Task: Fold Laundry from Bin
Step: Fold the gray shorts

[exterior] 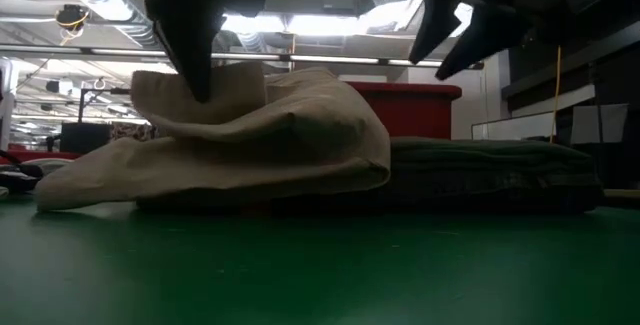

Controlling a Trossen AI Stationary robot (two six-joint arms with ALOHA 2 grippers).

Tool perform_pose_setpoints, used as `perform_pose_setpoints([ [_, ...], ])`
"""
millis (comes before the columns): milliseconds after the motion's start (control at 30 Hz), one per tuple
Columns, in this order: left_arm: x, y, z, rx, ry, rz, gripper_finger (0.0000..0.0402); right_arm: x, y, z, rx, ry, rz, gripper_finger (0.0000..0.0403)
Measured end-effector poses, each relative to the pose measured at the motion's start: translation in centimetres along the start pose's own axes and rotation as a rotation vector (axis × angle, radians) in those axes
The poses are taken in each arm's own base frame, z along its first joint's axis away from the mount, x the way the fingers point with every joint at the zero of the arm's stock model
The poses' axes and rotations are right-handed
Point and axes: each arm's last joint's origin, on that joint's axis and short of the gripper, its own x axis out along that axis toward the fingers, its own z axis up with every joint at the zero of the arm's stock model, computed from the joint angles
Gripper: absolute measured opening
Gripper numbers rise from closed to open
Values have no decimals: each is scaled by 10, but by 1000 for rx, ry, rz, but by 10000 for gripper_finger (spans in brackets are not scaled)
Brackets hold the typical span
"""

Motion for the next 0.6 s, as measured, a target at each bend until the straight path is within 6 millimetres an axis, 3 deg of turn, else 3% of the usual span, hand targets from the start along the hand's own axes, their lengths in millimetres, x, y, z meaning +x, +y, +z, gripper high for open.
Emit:
perform_pose_setpoints([
  [333, -13, -17, -27, 2, 55, -30, 3, 29, 21, -5, 99, -180, -55, 221],
  [600, -20, -27, -48, -10, 105, -21, 2, 27, 11, 13, 217, -385, -174, 221],
])
